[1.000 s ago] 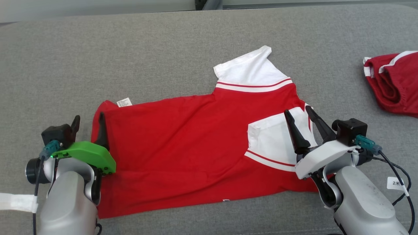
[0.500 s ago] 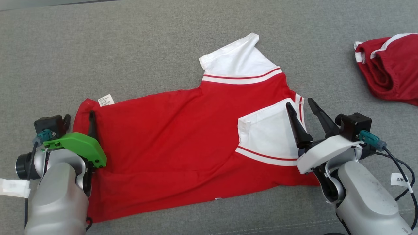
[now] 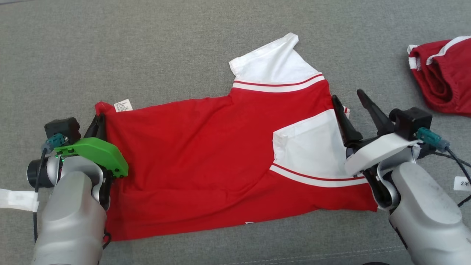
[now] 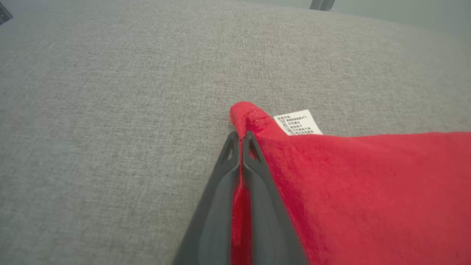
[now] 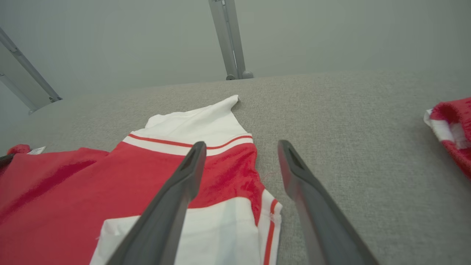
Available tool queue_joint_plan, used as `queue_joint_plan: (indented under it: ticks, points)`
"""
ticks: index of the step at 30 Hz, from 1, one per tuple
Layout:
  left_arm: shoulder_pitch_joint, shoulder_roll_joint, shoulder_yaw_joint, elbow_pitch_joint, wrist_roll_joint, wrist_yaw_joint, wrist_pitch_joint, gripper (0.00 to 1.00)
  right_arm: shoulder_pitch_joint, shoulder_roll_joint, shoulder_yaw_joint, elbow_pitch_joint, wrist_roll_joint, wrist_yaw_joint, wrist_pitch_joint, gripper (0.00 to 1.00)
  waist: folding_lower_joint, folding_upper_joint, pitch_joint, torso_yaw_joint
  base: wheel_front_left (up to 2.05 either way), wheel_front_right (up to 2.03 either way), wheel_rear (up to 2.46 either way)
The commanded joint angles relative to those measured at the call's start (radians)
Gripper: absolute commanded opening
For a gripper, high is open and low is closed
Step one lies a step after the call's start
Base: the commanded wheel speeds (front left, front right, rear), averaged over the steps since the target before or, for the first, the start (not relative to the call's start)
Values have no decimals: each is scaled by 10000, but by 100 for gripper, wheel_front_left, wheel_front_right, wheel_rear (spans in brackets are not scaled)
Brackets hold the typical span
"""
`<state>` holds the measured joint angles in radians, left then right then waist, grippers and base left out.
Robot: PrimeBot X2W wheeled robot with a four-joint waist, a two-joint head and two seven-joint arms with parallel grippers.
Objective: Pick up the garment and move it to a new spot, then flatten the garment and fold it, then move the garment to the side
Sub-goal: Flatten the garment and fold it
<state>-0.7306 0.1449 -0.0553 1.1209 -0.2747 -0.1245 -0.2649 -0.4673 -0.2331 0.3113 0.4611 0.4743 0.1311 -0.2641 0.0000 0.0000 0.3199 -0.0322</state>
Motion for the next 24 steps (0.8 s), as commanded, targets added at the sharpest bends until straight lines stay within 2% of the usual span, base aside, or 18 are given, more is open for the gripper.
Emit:
queue_joint_plan:
  ticks: [1,6,12,15,20,24]
  points:
    - [-184,-17,32,-313,-83,-46,17,0,-353,-204,38,-21,64,-10,7,100,0,0,112,155,0,0,0]
    - [232,-314,113,-1443,-2,-9,15,0,-1566,-751,285,577,472,-10,183,100,0,0,309,613,0,0,0]
    - [397,-695,71,-2435,157,90,15,0,-3532,-1163,1182,1938,966,-10,1896,100,0,0,711,1336,0,0,0]
    - [297,-827,-37,-2706,164,96,15,0,-4410,-1218,1443,2745,1142,-10,2700,100,0,0,952,1699,0,0,0]
    - [22,-918,-365,-2916,26,66,14,0,-5562,-1214,1543,3892,1346,-8,3325,100,0,0,1377,2183,0,0,0]
    - [-93,-926,-928,-3113,-483,119,14,0,-6148,-1216,1735,4604,1355,-10,3736,100,0,0,1608,2361,0,0,0]
